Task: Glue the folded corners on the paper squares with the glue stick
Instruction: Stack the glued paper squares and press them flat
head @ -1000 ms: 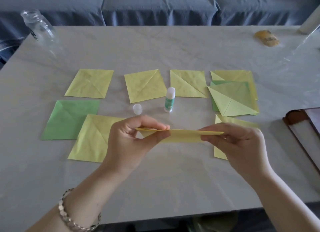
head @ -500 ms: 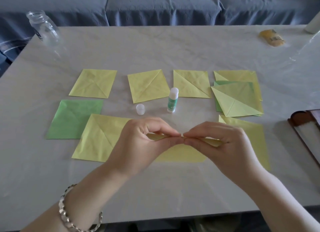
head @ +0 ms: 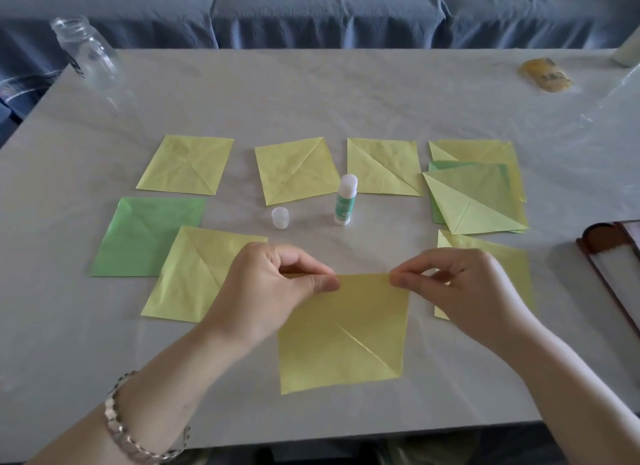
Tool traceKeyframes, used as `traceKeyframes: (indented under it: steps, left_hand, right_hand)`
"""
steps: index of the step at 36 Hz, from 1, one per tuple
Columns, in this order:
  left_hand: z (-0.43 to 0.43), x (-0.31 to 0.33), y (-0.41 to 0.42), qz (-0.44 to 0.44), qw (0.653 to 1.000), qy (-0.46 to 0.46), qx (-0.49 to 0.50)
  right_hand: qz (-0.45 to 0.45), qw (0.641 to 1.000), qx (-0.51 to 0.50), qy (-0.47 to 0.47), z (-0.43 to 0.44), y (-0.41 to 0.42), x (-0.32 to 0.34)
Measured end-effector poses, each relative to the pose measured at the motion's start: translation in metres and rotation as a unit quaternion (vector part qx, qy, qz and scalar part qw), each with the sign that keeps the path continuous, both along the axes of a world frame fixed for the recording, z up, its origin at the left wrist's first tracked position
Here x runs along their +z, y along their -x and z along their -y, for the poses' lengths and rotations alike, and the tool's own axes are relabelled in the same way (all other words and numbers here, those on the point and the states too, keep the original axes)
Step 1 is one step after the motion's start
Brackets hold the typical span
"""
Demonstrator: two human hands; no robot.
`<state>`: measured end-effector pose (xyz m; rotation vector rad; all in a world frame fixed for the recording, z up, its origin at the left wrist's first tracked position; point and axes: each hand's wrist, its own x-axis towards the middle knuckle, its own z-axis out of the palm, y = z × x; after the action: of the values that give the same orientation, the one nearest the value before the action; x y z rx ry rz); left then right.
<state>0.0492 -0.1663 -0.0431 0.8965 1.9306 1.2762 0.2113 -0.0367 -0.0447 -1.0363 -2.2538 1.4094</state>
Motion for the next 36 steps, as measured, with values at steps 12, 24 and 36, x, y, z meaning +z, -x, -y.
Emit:
traceKeyframes:
  steps: [12, 24, 36]
  left_hand:
    - [-0.007, -0.063, -0.011, 0.008, 0.973, -0.002, 0.232]
    - [-0.013, -0.117, -0.016, -0.476, 0.862, 0.08, -0.155]
    - [-0.011, -0.119, -0.015, -0.502, 0.842, 0.122, -0.154]
  right_hand:
    - [-0.001, 0.99, -0.093, 0.104, -0.009, 0.02, -0.056]
    - [0.055, 0.936, 0.046, -0.344, 0.024, 0.031, -0.109]
    - [0.218, 0.9, 0.065, -0.371, 0.039, 0.014, -0.111]
